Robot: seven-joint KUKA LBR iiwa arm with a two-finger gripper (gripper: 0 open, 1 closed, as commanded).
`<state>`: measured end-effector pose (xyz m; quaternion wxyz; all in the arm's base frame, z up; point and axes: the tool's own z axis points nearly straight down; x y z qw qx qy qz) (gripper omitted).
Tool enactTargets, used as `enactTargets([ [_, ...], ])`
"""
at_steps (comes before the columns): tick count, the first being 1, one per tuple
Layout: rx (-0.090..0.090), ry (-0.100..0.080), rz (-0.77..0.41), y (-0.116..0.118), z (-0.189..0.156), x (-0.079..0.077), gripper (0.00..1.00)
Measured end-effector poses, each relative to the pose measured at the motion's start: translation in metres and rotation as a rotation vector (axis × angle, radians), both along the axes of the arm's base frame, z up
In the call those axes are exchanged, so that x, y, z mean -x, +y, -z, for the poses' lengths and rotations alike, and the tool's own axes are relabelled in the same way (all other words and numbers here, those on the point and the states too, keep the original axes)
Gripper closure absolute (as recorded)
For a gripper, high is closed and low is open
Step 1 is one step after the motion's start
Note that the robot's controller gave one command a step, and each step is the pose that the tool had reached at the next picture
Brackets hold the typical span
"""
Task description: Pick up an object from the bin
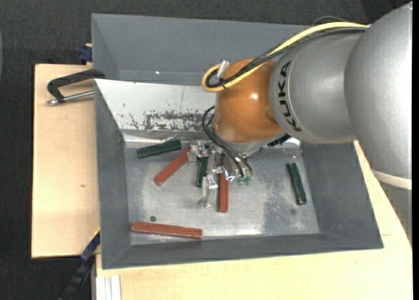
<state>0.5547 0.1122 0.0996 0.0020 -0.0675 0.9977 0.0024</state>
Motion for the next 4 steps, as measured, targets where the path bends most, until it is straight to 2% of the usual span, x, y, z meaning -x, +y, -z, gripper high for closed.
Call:
enactTargets([
  [1, 0.002, -0.005, -0.071, -0.031, 0.021, -0.026, 1.00],
  [2, 0.003, -0.001, -0.071, -0.032, 0.022, -0.025, 0.00],
  [3, 0.003, -0.001, -0.071, -0.032, 0.022, -0.025, 0.00],
  [4, 0.002, 0.000, -0.077, -0.085, 0.026, 0.013, 0.00],
])
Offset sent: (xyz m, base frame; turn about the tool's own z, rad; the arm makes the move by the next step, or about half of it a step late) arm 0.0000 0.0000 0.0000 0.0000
